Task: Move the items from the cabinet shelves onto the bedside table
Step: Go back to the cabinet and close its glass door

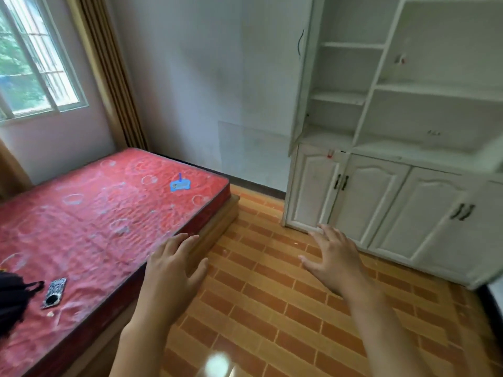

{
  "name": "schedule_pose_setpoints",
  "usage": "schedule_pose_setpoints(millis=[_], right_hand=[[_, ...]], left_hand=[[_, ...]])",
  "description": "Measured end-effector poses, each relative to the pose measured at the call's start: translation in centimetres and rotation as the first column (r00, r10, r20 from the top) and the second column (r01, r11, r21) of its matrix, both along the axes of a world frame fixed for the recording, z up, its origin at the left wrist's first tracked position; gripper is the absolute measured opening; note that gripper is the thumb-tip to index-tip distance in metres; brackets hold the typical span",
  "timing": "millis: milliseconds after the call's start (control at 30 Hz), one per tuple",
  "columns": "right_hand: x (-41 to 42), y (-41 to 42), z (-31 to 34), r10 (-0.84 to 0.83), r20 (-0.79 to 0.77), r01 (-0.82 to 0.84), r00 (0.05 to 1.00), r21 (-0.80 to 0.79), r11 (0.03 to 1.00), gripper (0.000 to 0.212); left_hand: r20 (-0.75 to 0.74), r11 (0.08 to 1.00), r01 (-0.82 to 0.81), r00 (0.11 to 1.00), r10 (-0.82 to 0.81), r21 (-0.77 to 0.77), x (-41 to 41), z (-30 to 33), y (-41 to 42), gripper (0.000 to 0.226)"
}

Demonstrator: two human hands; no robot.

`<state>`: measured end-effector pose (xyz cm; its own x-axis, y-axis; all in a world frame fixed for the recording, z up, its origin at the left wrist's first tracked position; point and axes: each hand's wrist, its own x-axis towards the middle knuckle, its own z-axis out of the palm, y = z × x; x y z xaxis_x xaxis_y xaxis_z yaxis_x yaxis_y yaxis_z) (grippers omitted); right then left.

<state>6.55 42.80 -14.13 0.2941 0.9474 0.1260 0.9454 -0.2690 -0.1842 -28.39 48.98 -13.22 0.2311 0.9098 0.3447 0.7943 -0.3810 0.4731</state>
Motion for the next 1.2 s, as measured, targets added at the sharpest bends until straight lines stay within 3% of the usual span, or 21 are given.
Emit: schedule_pose_setpoints(millis=[200, 700, 1200], right_hand=[[8.2, 2.3, 0.5, -0.064, -0.018, 0.064, 0.998, 0.032, 0.997, 0.075], [29.1, 12.8, 3.1, -0.022, -0.054, 0.028, 0.998, 0.103, 0.994, 0.078], [41.2, 20.1, 4.5, -0.138, -0.069, 0.146, 0.988, 0.132, 0.98, 0.072]], left_hand=[[-0.027, 0.997, 0.074, 0.997, -0.073, 0.033, 8.8, 0.5, 4.6, 0.055], [-0.085, 0.983, 0.141, 0.988, -0.132, 0.115, 29.1, 3.5, 17.1, 0.049], [-0.128, 0.952, 0.292, 0.952, -0.279, 0.095, 42.9, 4.5, 30.7, 0.061]])
